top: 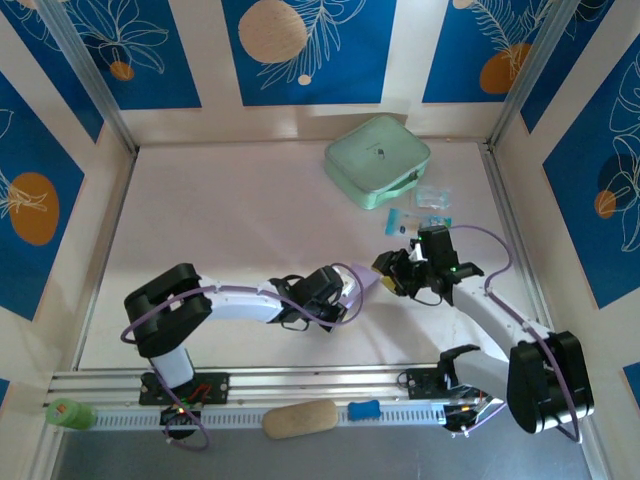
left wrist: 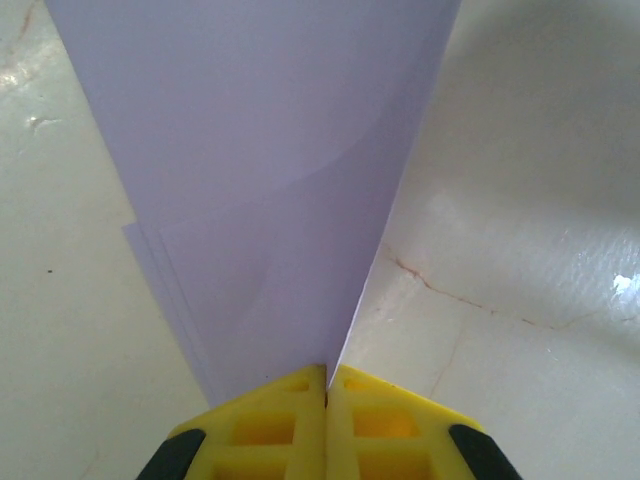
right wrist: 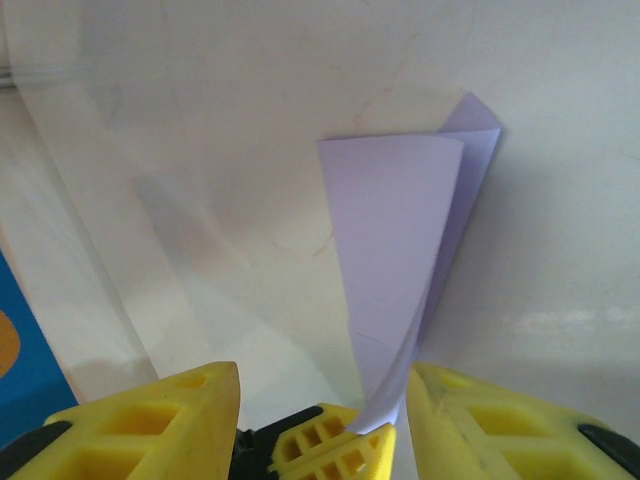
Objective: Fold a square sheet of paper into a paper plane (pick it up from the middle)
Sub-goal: Fold the wing for the fifth time at the center of the table.
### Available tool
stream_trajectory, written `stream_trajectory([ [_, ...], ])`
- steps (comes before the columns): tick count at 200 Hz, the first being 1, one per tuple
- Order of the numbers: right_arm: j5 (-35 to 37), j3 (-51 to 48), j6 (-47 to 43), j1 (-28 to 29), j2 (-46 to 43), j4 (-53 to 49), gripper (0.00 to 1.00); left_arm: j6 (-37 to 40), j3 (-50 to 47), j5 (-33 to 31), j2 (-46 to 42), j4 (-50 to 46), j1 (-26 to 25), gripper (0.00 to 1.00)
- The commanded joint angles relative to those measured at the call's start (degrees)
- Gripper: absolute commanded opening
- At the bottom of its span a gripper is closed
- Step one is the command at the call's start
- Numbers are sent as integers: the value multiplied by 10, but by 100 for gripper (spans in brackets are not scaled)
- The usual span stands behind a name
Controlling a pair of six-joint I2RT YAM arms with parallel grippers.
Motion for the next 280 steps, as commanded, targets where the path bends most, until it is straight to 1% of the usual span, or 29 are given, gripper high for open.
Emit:
stream_trajectory([
  [1,-10,23,-15,12,27,-32,51,6,3,9,-13,-7,4,0],
  [28,8,51,-14,28,66,-64,54,22,12,-13,-18,-29,1,0],
  [61,27,73,-5,49,107,-72,54,42,20,-35,-24,-45,-6,1],
  [82,25,85,-2,57,138,-78,53,53,31,-61,-23,-65,-16,2],
  [100,28,87,2,65,151,-73,49,59,36,-90,-26,-80,-23,2],
  [120,27,88,4,67,158,-68,41,68,43,-115,-26,-96,-30,4],
  [158,24,94,2,70,162,-67,28,86,56,-141,-16,-121,-39,6],
  [180,21,94,1,70,164,-65,17,90,60,-155,-15,-124,-45,7],
  [193,16,93,1,69,165,-60,7,93,62,-162,-13,-126,-48,9],
  [212,10,91,4,69,165,-53,0,99,68,-175,-8,-135,-53,14],
  [241,-8,87,14,65,162,-38,0,103,77,-202,2,-147,-63,20],
  [280,-17,82,18,61,160,-28,0,105,87,-245,15,-161,-76,21],
])
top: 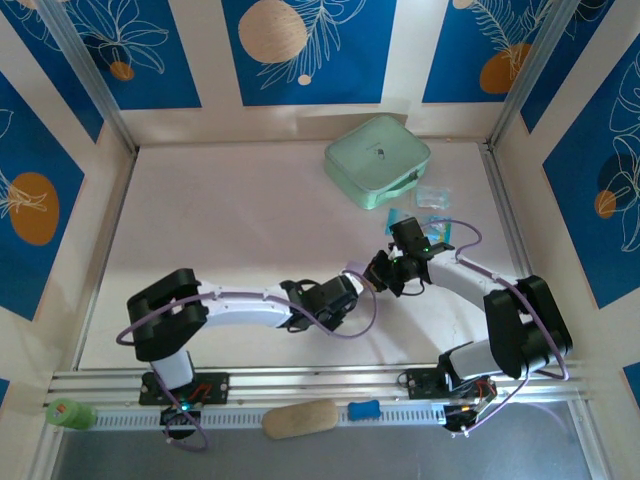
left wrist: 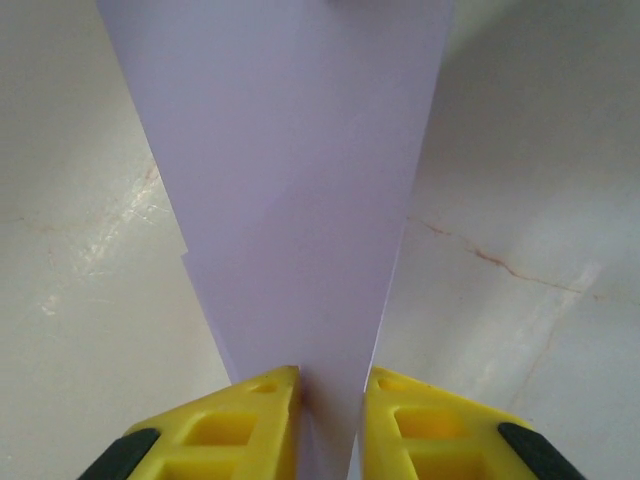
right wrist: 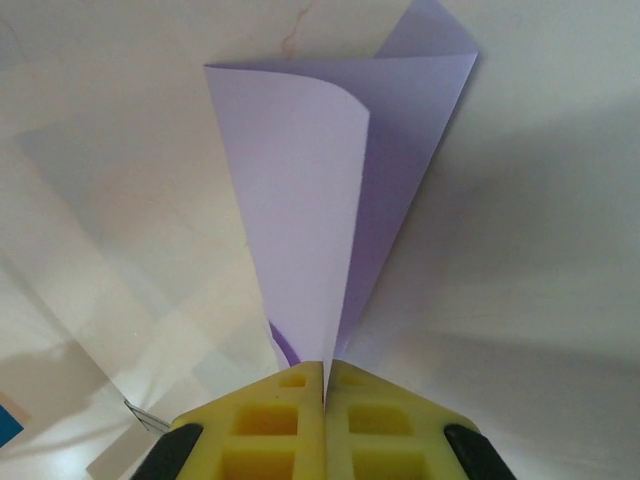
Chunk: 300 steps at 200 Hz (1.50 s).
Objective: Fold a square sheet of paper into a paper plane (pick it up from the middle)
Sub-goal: Fold the wing for the fifth time at the center of the table.
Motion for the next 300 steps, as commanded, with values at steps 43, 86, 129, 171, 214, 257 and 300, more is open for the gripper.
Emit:
stream_trajectory([
  [43,-28,-2,11,-6,0,11,0,12,17,-49,17,-29,-15,17],
  [86,-28,-3,9,-6,0,10,0,12,15,-48,8,-22,-16,16],
  [129,-26,-5,10,-5,2,11,0,12,9,-47,-3,-10,-17,18],
  [171,-26,-3,10,-7,5,12,0,13,3,-53,-11,-3,-20,20],
  [214,-27,-2,10,-7,7,14,0,13,-1,-59,-10,-3,-22,17],
  [257,-26,-2,10,-6,7,14,0,11,0,-57,-4,-6,-23,12],
  [300,-27,-4,11,-7,4,15,0,11,4,-58,0,-10,-23,12],
])
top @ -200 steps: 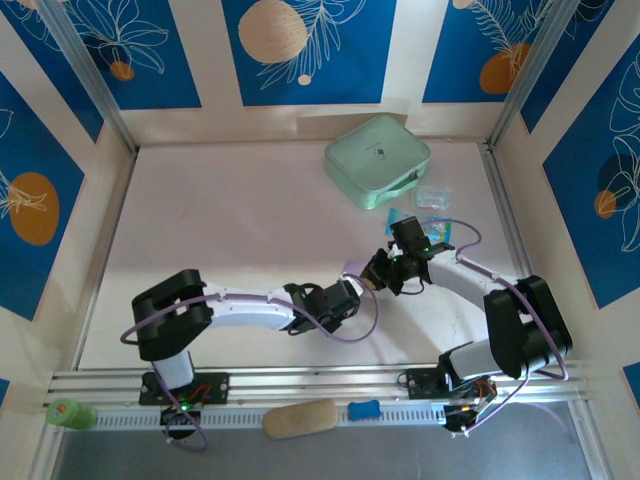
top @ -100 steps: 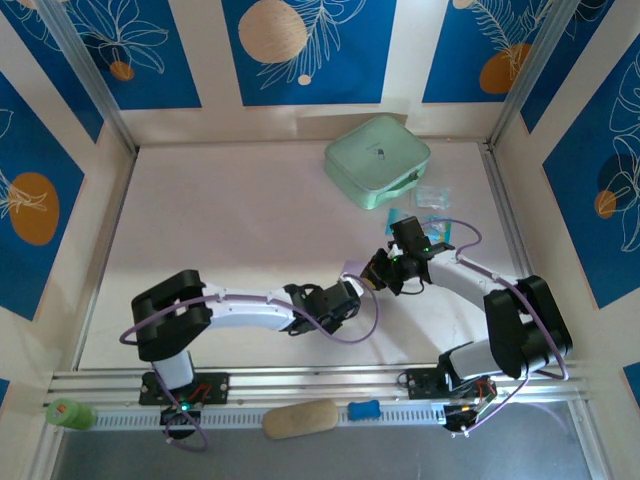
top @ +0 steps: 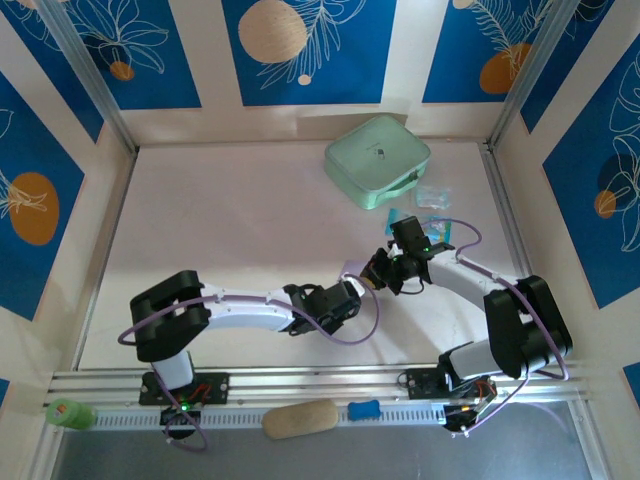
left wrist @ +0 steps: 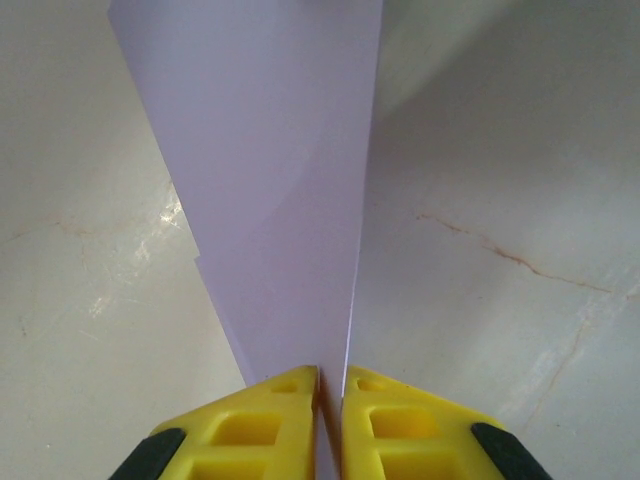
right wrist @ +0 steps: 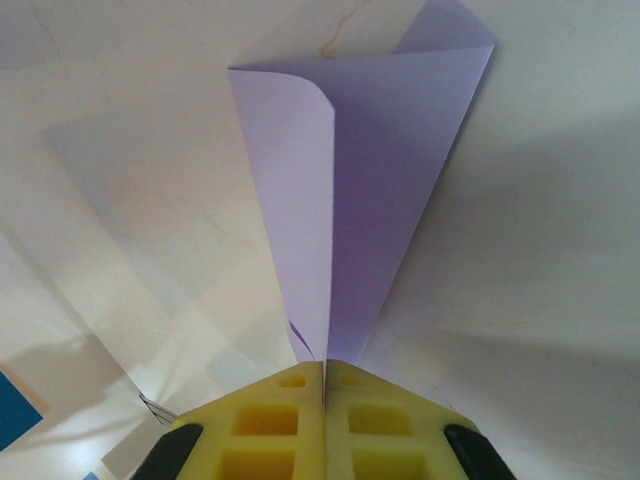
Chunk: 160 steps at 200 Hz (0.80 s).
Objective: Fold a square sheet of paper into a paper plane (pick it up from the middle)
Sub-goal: Fold the wing for the fifth time at the center of the table.
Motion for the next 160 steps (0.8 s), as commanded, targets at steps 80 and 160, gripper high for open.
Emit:
stream_trajectory([
  [80,-17,-5,5,-2,3,-2,0,-4,2,-17,-2,-13,-6,7],
  [160,-18,-5,6,-3,2,-1,0,-6,6,-18,2,-17,-5,8],
])
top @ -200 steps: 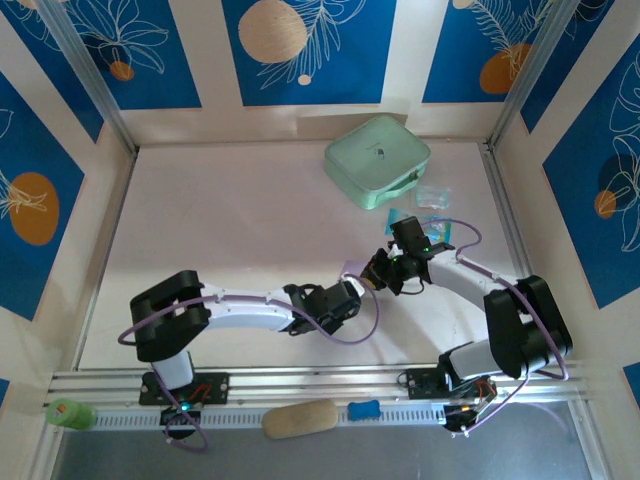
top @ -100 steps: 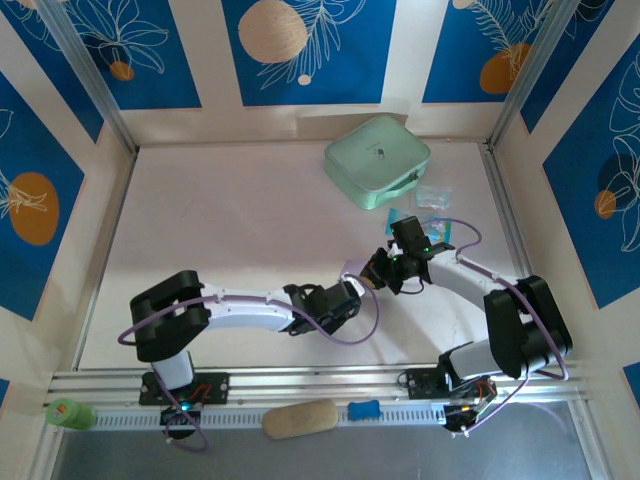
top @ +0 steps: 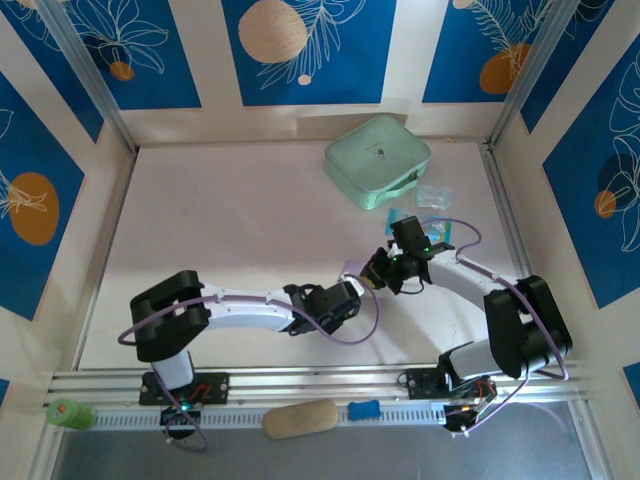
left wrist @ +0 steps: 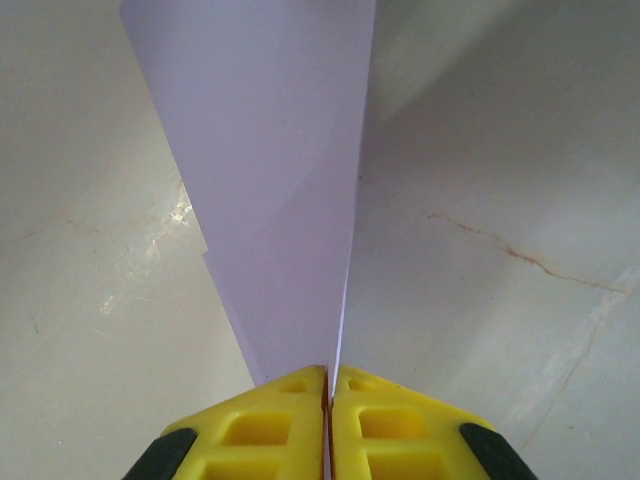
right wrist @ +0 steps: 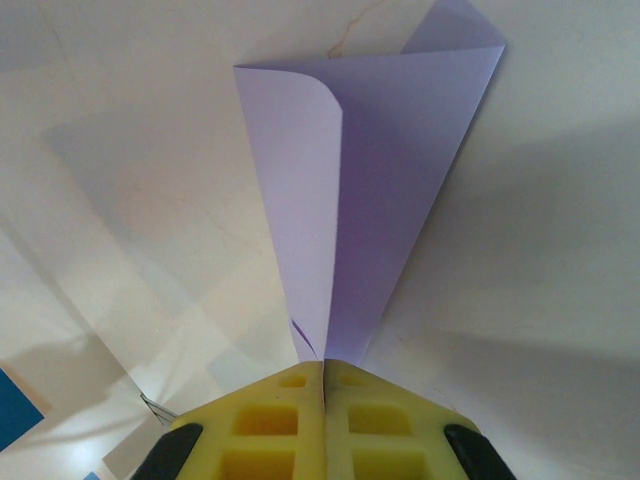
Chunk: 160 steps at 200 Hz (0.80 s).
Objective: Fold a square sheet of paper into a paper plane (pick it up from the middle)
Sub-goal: Fold the wing for the fifth time at the center of the table.
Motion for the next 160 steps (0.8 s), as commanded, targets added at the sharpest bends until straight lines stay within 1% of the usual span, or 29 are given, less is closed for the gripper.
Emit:
stream_trajectory([
  [1,-18,-5,6,-3,2,-5,0,-7,7,-10,2,-16,-6,8],
  [13,-18,-4,6,-2,3,-5,0,-9,8,-9,4,-18,-6,7],
  [36,-18,-5,6,-2,3,-5,0,-8,8,-4,6,-16,-6,0],
  [67,-18,-4,3,-2,1,-5,0,-10,8,9,10,-14,-4,0],
  [75,-16,-3,0,-2,0,-8,3,-12,9,18,11,-13,-3,0],
  [95,-5,4,-16,-3,-8,-25,16,-17,9,56,15,-7,7,0],
  [107,4,7,-24,-6,-18,-40,25,-21,8,89,17,0,16,0],
  [127,9,3,-33,-16,-44,-47,35,-27,5,140,19,13,33,0],
  [135,8,0,-34,-20,-54,-48,37,-29,5,158,21,16,38,0],
  [160,6,-8,-37,-32,-82,-50,39,-37,3,214,26,32,56,0],
])
